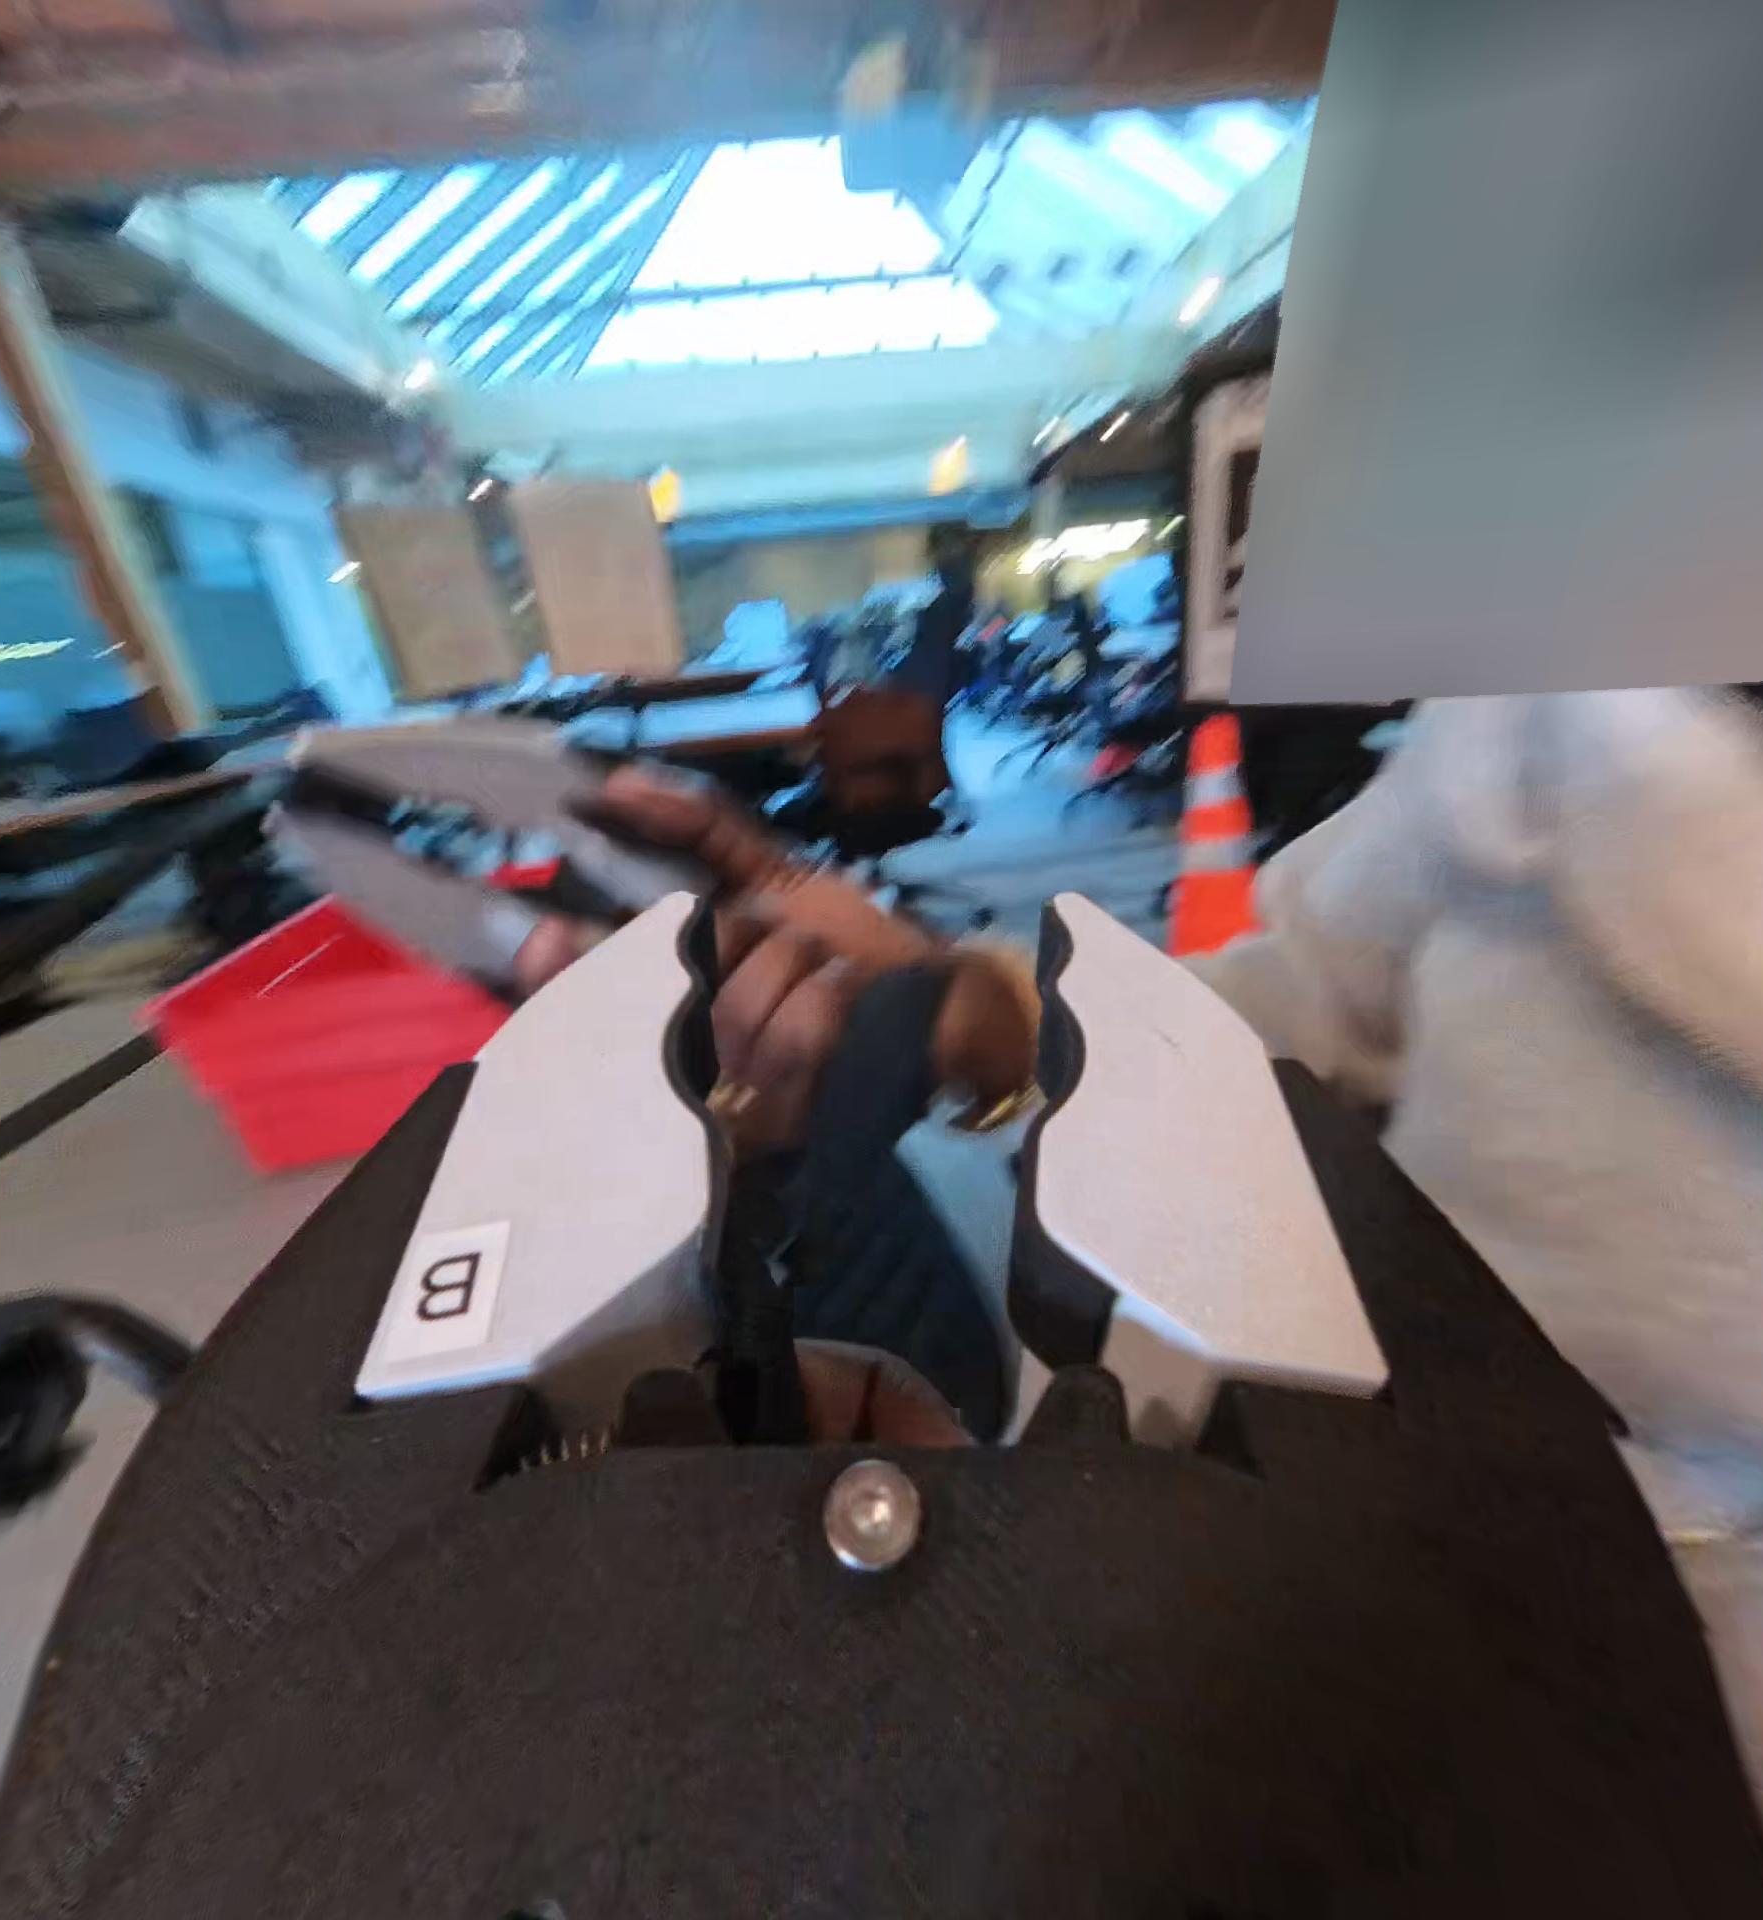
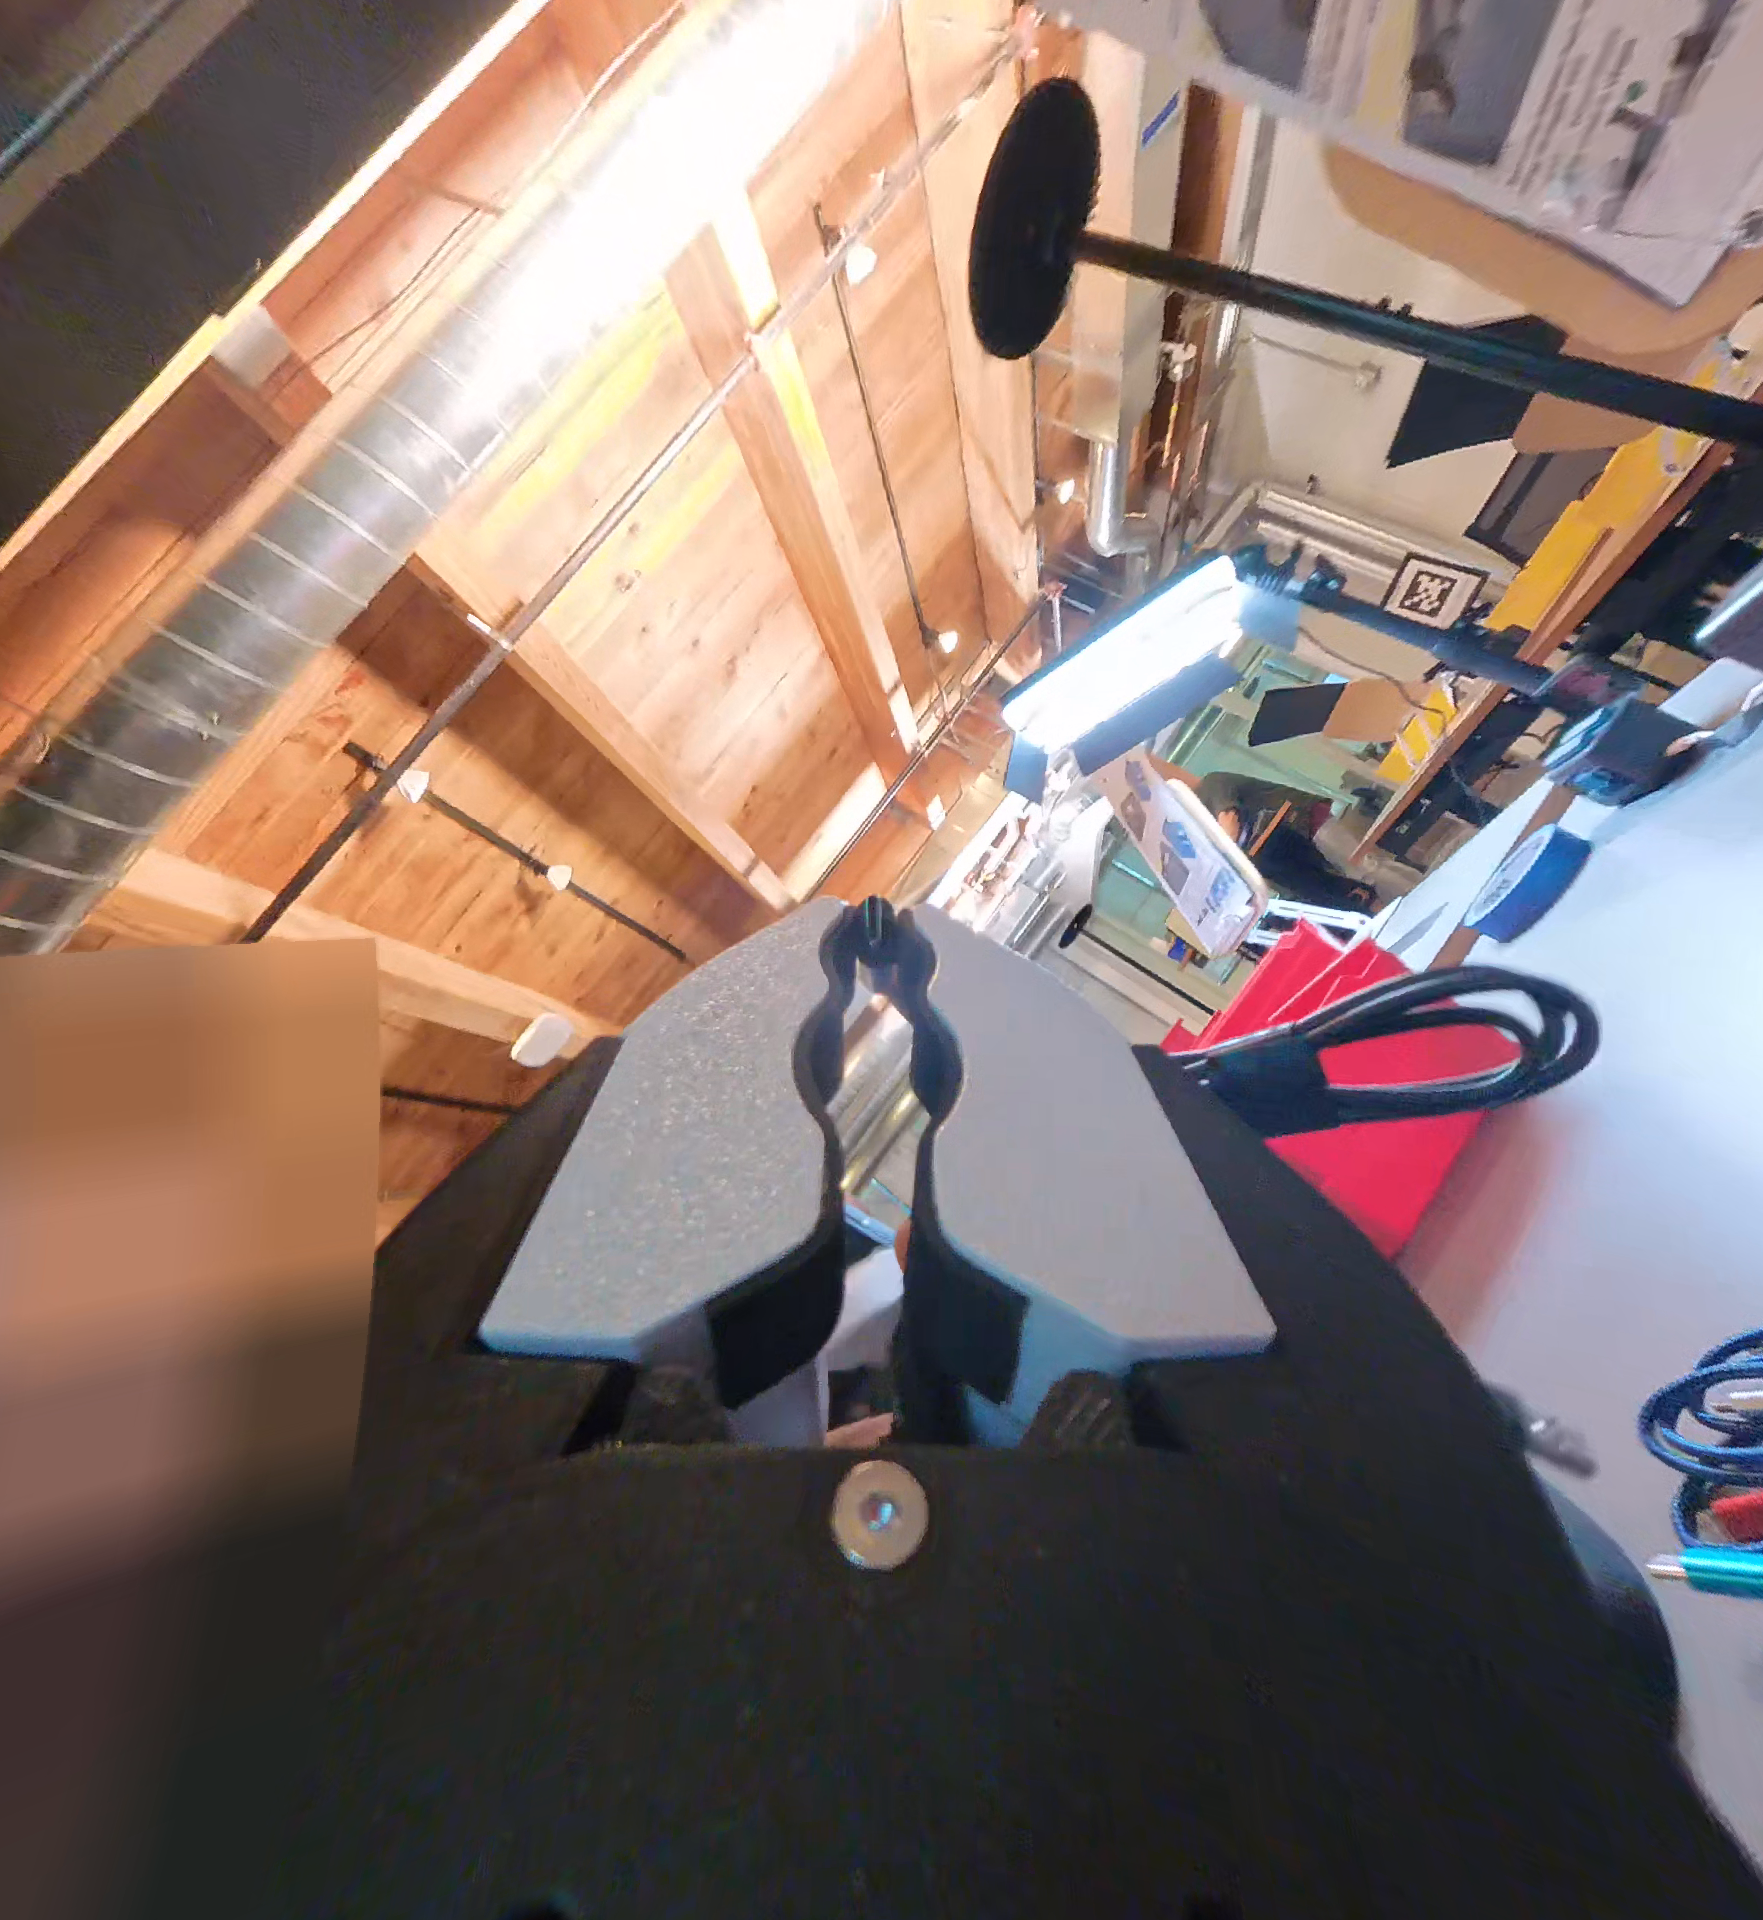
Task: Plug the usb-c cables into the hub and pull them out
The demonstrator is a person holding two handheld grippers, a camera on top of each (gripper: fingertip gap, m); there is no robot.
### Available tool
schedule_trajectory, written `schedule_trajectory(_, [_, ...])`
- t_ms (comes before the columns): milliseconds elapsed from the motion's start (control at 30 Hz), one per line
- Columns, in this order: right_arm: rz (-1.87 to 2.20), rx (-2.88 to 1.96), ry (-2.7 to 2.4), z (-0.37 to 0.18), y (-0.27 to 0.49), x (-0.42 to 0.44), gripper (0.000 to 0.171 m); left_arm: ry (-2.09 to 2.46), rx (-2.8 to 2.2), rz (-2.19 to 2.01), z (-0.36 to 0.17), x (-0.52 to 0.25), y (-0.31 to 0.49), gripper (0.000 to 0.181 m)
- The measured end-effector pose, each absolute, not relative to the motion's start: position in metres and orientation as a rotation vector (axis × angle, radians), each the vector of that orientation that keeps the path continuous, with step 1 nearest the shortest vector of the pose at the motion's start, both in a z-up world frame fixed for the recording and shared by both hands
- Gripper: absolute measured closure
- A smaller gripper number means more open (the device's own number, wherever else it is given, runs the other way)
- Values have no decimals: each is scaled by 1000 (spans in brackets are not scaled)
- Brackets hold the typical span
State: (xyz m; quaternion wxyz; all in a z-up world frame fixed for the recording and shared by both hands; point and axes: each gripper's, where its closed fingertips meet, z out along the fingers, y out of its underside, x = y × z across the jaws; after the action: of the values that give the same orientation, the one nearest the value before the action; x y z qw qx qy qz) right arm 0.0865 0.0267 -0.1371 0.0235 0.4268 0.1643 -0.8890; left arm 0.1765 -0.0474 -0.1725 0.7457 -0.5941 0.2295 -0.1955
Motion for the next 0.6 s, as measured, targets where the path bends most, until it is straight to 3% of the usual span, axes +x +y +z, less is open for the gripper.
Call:
schedule_trajectory(67, [-2743, 1277, 569, -130, 17, 92, 164, 446, -1351, -340, -187, 162, -32, 121])
schedule_trajectory(333, [-2572, 1219, 824, -135, -36, 98, 164, 229, -1063, -268, -145, 110, -59, 124])
schedule_trajectory(467, [-2492, 1206, 847, -143, -51, 96, 164, 273, -1157, -211, -154, 108, -57, 128])
schedule_trajectory(600, [-2422, 1227, 895, -152, -64, 95, 164, 290, -1105, -174, -150, 111, -60, 144])
